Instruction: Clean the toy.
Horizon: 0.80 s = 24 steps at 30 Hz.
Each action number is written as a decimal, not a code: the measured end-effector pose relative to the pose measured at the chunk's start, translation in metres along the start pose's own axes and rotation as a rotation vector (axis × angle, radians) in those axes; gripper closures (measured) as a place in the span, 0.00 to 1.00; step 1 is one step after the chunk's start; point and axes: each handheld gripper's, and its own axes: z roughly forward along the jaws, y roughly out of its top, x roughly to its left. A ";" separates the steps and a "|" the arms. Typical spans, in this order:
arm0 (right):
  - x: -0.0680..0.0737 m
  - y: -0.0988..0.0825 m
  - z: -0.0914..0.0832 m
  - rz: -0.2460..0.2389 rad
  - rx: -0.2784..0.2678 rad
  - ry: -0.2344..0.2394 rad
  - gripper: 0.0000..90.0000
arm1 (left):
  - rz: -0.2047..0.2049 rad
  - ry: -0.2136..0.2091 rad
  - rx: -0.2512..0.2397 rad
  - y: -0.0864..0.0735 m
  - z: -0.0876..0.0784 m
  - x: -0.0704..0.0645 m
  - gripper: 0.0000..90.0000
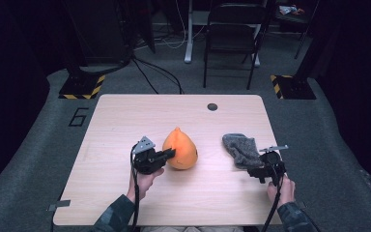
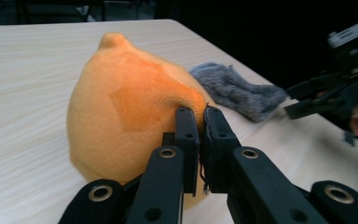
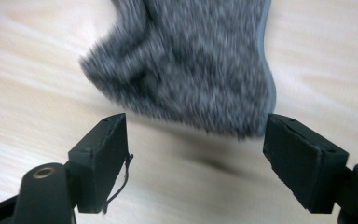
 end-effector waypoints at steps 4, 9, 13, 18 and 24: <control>0.001 -0.006 0.005 -0.001 0.017 -0.011 0.22 | 0.004 -0.052 -0.009 0.000 -0.004 -0.012 0.96; 0.002 -0.010 0.013 -0.022 0.042 -0.021 0.22 | -0.011 -0.032 0.016 -0.009 -0.009 -0.005 0.95; 0.002 -0.012 0.016 -0.039 0.043 -0.028 0.22 | -0.058 0.008 0.038 -0.020 -0.014 0.014 0.95; 0.003 -0.015 0.021 -0.068 0.064 -0.015 0.17 | -0.074 0.111 0.091 -0.035 -0.025 0.033 0.94; 0.002 -0.018 0.023 -0.071 0.051 0.012 0.13 | -0.015 0.225 0.167 -0.046 -0.031 0.046 0.83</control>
